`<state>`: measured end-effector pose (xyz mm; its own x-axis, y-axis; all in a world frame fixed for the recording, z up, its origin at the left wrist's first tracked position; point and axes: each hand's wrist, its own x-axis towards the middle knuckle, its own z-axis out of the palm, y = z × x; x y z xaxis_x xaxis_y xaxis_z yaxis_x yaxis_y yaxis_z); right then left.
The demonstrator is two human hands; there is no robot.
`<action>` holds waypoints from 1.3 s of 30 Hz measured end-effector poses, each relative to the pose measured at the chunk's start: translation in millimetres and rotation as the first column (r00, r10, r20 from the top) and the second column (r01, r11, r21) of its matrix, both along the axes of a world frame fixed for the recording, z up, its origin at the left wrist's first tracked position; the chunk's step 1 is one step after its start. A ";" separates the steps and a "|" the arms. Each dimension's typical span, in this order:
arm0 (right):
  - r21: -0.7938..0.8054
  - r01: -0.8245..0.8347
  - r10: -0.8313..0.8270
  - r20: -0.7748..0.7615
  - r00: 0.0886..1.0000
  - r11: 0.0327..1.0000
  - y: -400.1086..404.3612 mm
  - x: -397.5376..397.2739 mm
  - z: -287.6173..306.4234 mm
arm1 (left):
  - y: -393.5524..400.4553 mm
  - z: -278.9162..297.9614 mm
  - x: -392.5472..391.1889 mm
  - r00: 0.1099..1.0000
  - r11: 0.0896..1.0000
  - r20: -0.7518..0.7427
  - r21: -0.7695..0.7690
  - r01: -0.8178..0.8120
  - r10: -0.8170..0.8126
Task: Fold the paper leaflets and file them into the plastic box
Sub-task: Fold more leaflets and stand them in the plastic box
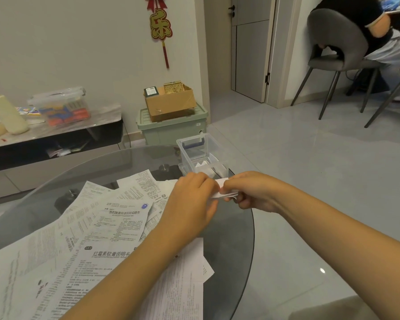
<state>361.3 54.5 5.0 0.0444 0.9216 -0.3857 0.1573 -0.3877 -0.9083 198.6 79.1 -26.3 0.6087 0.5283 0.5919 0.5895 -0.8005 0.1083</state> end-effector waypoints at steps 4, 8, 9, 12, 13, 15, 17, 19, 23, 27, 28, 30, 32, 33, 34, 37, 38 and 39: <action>-0.081 -0.016 -0.001 -0.207 0.978 0.997 3.2 -1.9 10.2 | -3.1 11.3 -5.1 0.998 0.994 0.059 0.107 -0.008 0.002; -0.088 -0.029 -0.006 -0.378 0.926 0.996 7.9 -8.9 18.5 | -4.2 29.1 -11.0 0.970 0.988 0.217 -0.133 -0.083 0.111; -0.058 -0.015 -0.009 -0.399 0.917 0.998 9.4 -11.1 20.3 | -2.5 35.2 -11.6 0.936 0.950 0.291 -0.291 -0.109 0.197; 0.080 0.072 -0.034 -0.402 0.915 0.994 13.4 -18.9 22.8 | 7.4 49.7 -12.7 0.793 0.734 0.415 -0.676 -0.059 0.446; 0.154 0.094 -0.037 -0.337 0.941 0.984 13.2 -23.3 23.8 | 10.1 54.5 -13.5 0.757 0.665 0.424 -0.747 -0.018 0.497; 0.333 0.085 -0.064 -0.074 0.995 0.939 12.5 -30.6 22.1 | 12.9 63.1 -15.4 0.706 0.558 0.434 -0.827 0.066 0.560; 0.484 0.015 -0.111 0.171 0.979 0.875 10.9 -35.7 19.2 | 16.4 67.3 -16.2 0.679 0.473 0.436 -0.869 0.146 0.591; 0.549 -0.045 -0.138 0.288 0.948 0.835 9.8 -38.7 16.6 | 20.1 74.1 -15.3 0.669 0.368 0.420 -0.901 0.228 0.613; 0.634 -0.129 -0.249 0.471 0.846 0.763 12.8 -42.3 17.8 | 31.8 87.6 -5.4 0.683 0.179 0.386 -0.917 0.356 0.621; 0.695 -0.133 -0.366 0.520 0.771 0.707 22.7 -40.1 22.5 | 44.8 91.7 6.1 0.694 0.157 0.346 -0.934 0.322 0.632; 0.705 -0.122 -0.384 0.514 0.767 0.699 25.0 -39.0 23.3 | 47.4 91.6 8.1 0.698 0.158 0.337 -0.938 0.310 0.632; 0.713 -0.099 -0.420 0.513 0.749 0.694 31.8 -35.1 25.7 | 55.4 91.0 12.9 0.707 0.167 0.340 -0.938 0.304 0.620; 0.709 -0.055 -0.461 0.514 0.724 0.704 38.9 -30.5 27.4 | 60.1 92.7 17.3 0.714 0.172 0.369 -0.926 0.335 0.595; 0.706 -0.006 -0.492 0.499 0.713 0.708 44.4 -26.4 27.5 | 65.0 93.2 20.4 0.735 0.180 0.380 -0.923 0.340 0.561; 0.700 0.059 -0.519 0.468 0.715 0.712 47.7 -22.6 27.3 | 67.2 93.2 22.2 0.774 0.217 0.376 -0.927 0.307 0.510; 0.652 0.232 -0.568 0.366 0.737 0.722 59.9 -9.8 24.0 | 86.0 84.0 25.3 0.944 0.511 0.203 -0.858 0.044 0.260; 0.632 0.256 -0.570 0.361 0.738 0.732 61.5 -7.3 22.1 | 92.6 78.7 25.3 0.979 0.609 0.099 -0.793 -0.031 0.179; 0.616 0.268 -0.570 0.366 0.736 0.741 62.9 -5.6 20.0 | 100.1 73.8 25.0 0.994 0.687 -0.013 -0.721 -0.086 0.110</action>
<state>355.8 117.4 25.1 0.5195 0.7944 0.3147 0.5769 -0.0544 -0.8150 223.6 179.2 47.5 0.5180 0.8552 0.0207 0.6469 -0.4074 0.6447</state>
